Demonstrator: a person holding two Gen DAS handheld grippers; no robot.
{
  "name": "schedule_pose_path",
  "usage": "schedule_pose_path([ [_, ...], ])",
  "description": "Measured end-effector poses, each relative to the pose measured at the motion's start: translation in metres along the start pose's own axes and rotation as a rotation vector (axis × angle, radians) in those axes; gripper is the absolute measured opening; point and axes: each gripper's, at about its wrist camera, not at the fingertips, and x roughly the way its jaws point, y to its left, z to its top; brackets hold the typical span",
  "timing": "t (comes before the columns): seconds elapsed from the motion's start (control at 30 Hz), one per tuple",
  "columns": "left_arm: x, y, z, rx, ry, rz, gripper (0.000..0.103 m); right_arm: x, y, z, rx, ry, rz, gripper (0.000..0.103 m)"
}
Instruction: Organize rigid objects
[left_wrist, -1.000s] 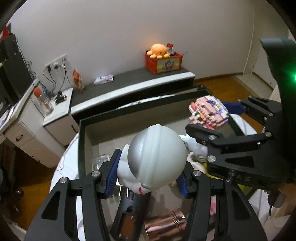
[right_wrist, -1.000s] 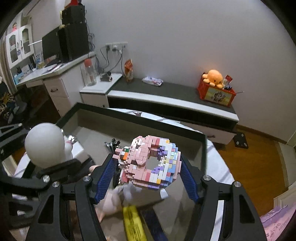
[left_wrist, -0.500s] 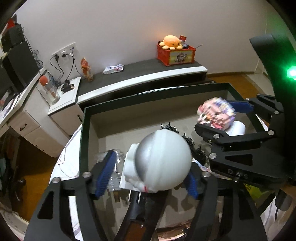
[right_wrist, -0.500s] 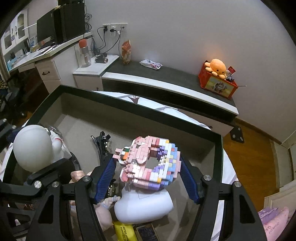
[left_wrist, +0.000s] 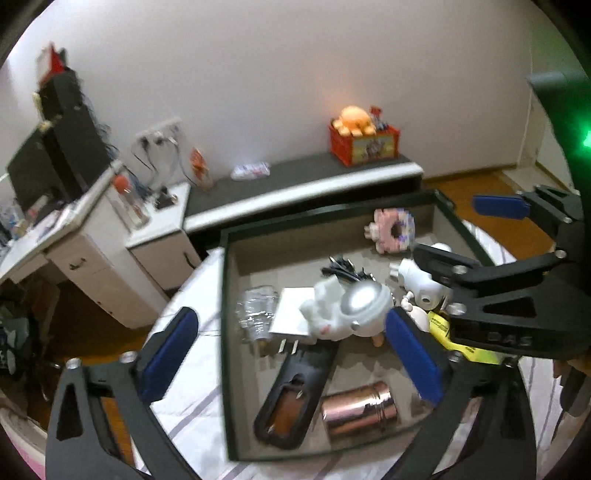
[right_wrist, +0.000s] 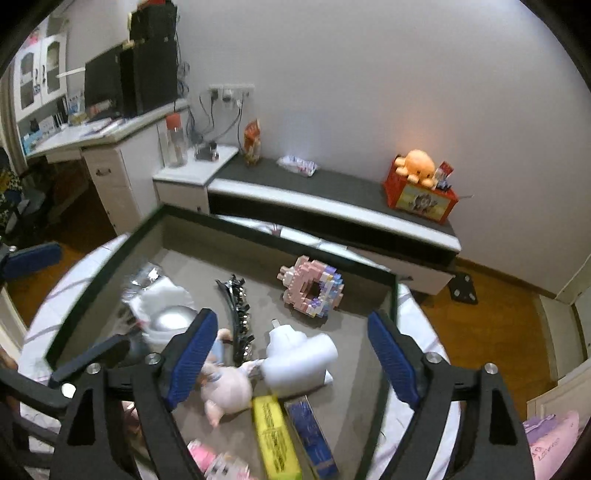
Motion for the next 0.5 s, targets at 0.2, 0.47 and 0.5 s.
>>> schedule_pose_path([
  [0.2,-0.071,0.015,-0.009,-0.075,-0.139,0.057,0.103,-0.07,0.007,-0.01,0.015,-0.123,0.0,0.103],
  [0.47,-0.145,0.015,-0.032,-0.099,-0.229,0.088,0.103,-0.145,0.027,-0.029,0.02,-0.213,-0.017,0.103],
  [0.5,-0.153,0.014,-0.035,-0.099,-0.241,0.089,0.103,-0.151,0.028,-0.033,0.024,-0.222,-0.021,0.103],
])
